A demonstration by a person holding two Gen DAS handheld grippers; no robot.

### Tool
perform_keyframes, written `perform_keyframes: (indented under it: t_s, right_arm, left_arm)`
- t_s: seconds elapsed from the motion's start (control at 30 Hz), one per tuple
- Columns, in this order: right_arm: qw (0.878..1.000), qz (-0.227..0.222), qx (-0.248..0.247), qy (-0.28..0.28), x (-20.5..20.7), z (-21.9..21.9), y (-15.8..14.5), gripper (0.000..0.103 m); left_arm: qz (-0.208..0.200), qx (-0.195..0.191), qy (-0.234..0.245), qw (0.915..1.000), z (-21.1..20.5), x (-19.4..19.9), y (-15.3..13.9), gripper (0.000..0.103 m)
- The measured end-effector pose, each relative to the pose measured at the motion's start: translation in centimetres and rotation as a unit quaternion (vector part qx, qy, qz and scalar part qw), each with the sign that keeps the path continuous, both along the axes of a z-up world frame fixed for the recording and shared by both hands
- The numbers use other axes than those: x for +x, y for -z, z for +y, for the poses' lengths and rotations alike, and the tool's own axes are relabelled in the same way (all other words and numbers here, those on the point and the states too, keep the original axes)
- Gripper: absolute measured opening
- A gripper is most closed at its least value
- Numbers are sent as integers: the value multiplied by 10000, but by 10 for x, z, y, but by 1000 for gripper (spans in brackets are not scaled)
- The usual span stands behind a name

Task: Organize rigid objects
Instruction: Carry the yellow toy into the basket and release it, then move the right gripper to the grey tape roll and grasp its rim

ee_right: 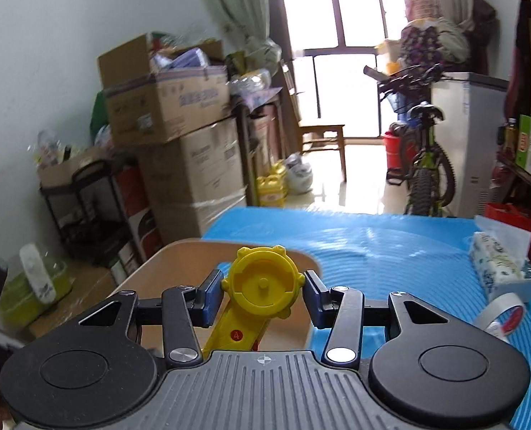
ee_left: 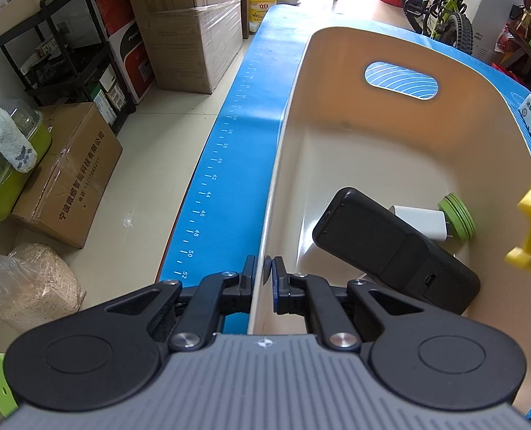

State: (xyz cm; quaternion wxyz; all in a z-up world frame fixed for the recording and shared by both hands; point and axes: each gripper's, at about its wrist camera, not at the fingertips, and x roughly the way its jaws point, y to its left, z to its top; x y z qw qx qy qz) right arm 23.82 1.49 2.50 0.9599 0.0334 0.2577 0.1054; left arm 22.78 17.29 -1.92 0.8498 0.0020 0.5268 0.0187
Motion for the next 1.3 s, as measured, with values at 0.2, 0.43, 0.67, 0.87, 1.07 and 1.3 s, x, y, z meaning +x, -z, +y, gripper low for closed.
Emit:
perform_keyframes:
  t_s: [0.2, 0.43, 0.67, 0.87, 1.07, 1.3]
  right_arm:
    - [9977, 491, -211, -409, 6, 29, 22, 53]
    - [9906, 1044, -450, -759, 12, 44, 38, 53]
    - [9783, 1522, -772, -1178, 15, 60, 41, 55]
    - [9834, 1340, -474, -1131, 11, 44, 27, 71]
    - [9923, 1034, -81, -675, 5, -3, 2, 73]
    - [9962, 815, -48, 307, 10, -70, -11, 73]
  left_arm:
    - [-5, 9, 4, 10000, 0, 0, 0, 10]
    - [0, 15, -2, 10000, 1, 0, -1, 10]
    - [-2, 35, 2, 10000, 1, 1, -1, 10]
    - [-1, 46, -2, 10000, -1, 1, -1, 10]
    - [2, 43, -5, 10000, 0, 2, -1, 10]
    - [1, 49, -4, 10000, 0, 1, -1, 10]
